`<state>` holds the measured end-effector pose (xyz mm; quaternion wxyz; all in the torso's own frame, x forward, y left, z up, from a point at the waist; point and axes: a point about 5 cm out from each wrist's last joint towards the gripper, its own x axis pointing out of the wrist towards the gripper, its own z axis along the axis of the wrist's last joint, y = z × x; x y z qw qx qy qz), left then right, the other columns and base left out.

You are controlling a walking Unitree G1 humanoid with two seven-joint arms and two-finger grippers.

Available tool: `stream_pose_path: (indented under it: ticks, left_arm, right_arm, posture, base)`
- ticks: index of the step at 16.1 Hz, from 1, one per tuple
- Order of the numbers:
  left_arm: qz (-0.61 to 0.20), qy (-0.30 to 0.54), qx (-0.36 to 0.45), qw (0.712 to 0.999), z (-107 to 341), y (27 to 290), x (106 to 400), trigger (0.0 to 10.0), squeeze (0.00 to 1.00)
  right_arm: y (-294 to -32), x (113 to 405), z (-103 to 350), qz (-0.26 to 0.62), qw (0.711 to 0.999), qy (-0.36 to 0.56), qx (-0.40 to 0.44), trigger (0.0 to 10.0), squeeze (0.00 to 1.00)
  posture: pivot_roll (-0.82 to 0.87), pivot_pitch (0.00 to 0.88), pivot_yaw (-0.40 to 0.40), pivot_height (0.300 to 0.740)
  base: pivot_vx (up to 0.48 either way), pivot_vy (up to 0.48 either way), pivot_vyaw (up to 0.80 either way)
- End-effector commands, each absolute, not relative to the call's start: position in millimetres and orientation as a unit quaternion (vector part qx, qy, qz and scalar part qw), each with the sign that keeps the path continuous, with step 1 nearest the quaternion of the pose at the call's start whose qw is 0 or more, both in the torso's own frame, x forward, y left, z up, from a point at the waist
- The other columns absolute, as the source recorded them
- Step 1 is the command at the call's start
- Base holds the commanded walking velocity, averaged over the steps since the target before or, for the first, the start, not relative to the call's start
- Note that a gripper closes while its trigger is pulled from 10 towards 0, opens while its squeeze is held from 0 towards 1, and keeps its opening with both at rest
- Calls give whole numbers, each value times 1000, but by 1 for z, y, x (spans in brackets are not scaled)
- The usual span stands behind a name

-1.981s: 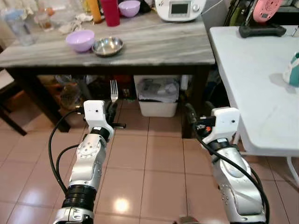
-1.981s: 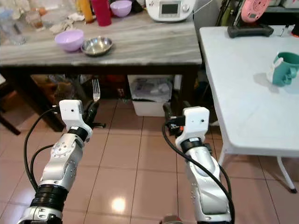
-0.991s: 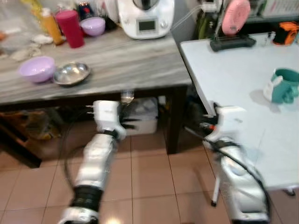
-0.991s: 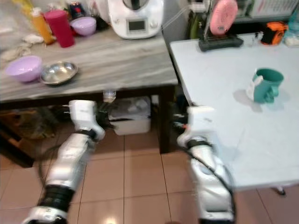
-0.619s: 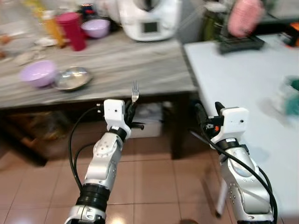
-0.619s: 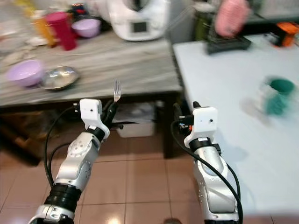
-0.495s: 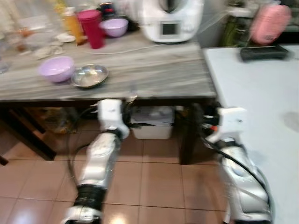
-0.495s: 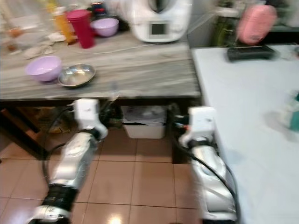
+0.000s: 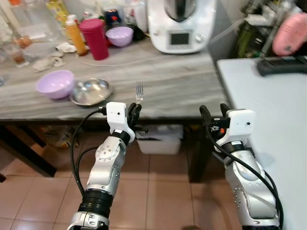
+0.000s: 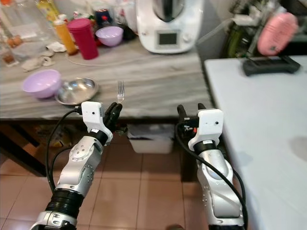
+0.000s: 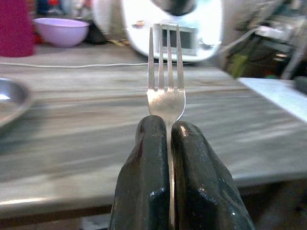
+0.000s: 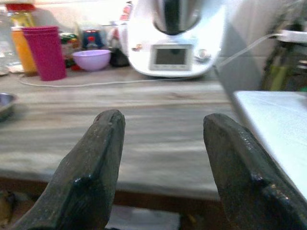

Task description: Setting the table

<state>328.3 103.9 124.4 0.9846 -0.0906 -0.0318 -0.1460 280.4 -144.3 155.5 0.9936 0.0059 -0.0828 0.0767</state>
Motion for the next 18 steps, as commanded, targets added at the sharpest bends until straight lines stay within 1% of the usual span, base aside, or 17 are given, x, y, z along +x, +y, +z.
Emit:
stream_pose_path:
  ticks: [1, 9, 12, 16, 18]
  left_arm:
    - [-141, -39, -87, 985, 128, 108, 329, 10000, 0]
    - [-147, -37, -80, 985, 129, 110, 328, 10000, 0]
    - [-147, -36, -49, 987, 127, 111, 325, 10000, 0]
    - [-169, -33, -12, 985, 126, 108, 320, 10000, 0]
    - [-178, -20, 19, 984, 122, 106, 318, 10000, 0]
  right_arm:
    - [-141, 281, 159, 83, 993, -89, 10, 10000, 0]
    - [-138, 280, 159, 87, 992, -89, 8, 10000, 0]
    - [-138, 281, 158, 90, 992, -88, 8, 10000, 0]
    - [-136, 279, 157, 95, 992, -86, 9, 10000, 0]
    - [-135, 277, 156, 103, 991, -81, 8, 10000, 0]
  posture:
    - [-312, 102, 81, 740]
    - [-306, 105, 80, 740]
    - [-304, 105, 80, 740]
    - [-301, 105, 81, 740]
    - [-302, 106, 83, 740]
  base:
    - [379, 0, 0]
    - [370, 0, 0]
    - [0, 0, 0]
    - [0, 0, 0]
    - [0, 0, 0]
